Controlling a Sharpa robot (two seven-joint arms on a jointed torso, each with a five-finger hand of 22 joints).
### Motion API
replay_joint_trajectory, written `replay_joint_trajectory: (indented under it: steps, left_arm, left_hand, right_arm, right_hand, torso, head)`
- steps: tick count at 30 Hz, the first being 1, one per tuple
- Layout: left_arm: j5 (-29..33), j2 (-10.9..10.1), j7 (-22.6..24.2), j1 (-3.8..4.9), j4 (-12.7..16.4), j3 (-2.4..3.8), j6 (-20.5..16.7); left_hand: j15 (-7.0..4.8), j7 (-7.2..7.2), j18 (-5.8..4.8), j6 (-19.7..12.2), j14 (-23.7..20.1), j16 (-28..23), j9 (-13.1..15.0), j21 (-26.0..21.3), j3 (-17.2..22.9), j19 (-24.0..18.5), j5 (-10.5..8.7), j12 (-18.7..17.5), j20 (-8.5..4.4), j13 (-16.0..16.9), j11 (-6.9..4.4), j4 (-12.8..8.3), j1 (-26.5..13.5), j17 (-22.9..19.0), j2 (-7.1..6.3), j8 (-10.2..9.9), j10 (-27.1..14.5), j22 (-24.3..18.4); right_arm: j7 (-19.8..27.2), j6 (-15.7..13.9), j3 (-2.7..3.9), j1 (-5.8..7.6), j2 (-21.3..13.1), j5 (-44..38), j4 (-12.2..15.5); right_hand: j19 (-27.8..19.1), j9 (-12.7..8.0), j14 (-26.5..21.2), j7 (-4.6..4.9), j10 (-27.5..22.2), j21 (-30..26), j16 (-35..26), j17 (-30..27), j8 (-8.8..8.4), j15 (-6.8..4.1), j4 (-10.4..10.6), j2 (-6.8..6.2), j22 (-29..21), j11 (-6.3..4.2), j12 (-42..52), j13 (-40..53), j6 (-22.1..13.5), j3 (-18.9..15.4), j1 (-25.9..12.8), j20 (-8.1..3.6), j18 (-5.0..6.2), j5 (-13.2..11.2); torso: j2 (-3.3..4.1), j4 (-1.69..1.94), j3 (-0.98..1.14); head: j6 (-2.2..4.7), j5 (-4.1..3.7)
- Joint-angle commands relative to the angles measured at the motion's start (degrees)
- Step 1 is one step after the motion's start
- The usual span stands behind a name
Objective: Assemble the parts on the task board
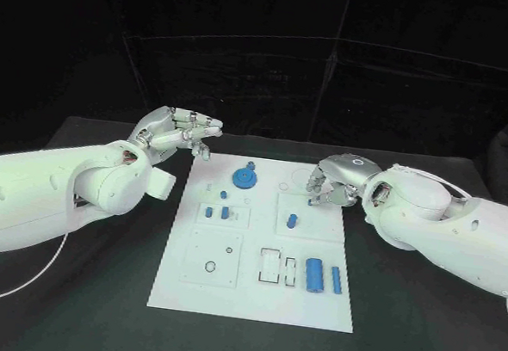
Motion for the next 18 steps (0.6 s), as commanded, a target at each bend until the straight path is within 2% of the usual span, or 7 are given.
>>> replay_joint_trajectory:
  steps: [1, 8, 10, 18]
  left_arm:
    - [3.92, -0.10, 1.96, 0.07, 0.41, 0.01, 1.24]
    - [4.21, -0.16, 1.85, 0.06, 0.48, -0.01, 1.00]
    - [4.24, -0.16, 1.80, 0.06, 0.46, -0.01, 0.99]
    - [4.28, -0.19, 1.58, 0.05, 0.29, -0.03, 0.90]
  left_hand:
    - [0.01, 0.01, 0.73, -0.25, -0.36, -0.39, -0.10, -0.40, 0.47, -0.55, 0.13, 0.15, 0.07, 0.01, 0.00, -0.04, -0.29, -0.12, 0.18, 0.24, 0.26, -0.10]
    - [0.03, 0.10, 0.73, -0.50, -0.55, -0.52, -0.18, -0.65, 0.60, -0.63, 0.16, 0.23, 0.07, -0.05, 0.05, -0.20, -0.32, -0.31, 0.14, 0.27, 0.09, -0.26]
    - [0.03, 0.10, 0.73, -0.50, -0.55, -0.52, -0.18, -0.65, 0.60, -0.63, 0.16, 0.23, 0.07, -0.05, 0.05, -0.20, -0.32, -0.31, 0.14, 0.27, 0.09, -0.26]
    - [0.05, 0.16, 0.72, -0.67, -0.68, -0.60, -0.24, -0.81, 0.76, -0.67, 0.18, 0.29, 0.07, -0.10, 0.09, -0.38, -0.23, -0.46, 0.15, 0.31, -0.05, -0.36]
  right_arm:
    - [-0.37, 1.63, 0.02, -0.10, 0.31, -1.96, -0.09]
    - [-0.41, 3.89, 0.01, -0.42, 0.74, -1.90, -0.12]
    - [-0.66, 4.86, 0.01, -0.52, 0.81, -1.90, -0.16]
    - [-1.03, 6.11, 0.01, -0.68, 1.09, -1.89, -0.33]
  right_hand:
    - [0.66, 0.08, 1.73, -0.07, 0.75, 0.42, 0.02, -0.44, -0.32, 0.45, -0.01, 0.01, 0.33, -0.05, -0.50, -0.69, 0.66, 0.72, 0.78, -0.04, -0.09, -0.37]
    - [1.38, 0.16, 1.87, -0.42, 2.58, 1.55, 0.31, -0.39, -0.25, 0.17, -0.22, 0.32, 1.97, -0.38, -1.31, -2.29, 2.10, 2.89, 1.81, -0.20, -0.34, -1.14]
    - [1.68, 0.14, 1.96, -0.51, 3.28, 2.05, 0.58, -0.21, -0.32, 0.09, -0.15, 0.22, 2.68, -0.50, -1.73, -2.96, 2.58, 3.82, 1.85, -0.29, -0.45, -2.00]
    - [1.86, 0.07, 1.97, -0.54, 4.19, 2.52, 0.74, -0.30, -0.66, 0.06, -0.06, -0.45, 3.25, -0.58, -2.56, -4.13, 3.04, 5.47, 1.68, -0.37, -0.54, -2.23]
  torso:
    - [0.02, -0.06, -0.01]
    - [0.02, -0.10, 0.00]
    - [0.04, -0.04, 0.01]
    - [0.03, -0.07, 0.03]
  head:
    - [-0.18, 0.13]
    - [-0.37, 0.16]
    - [-0.54, 0.14]
    - [-0.84, 0.29]
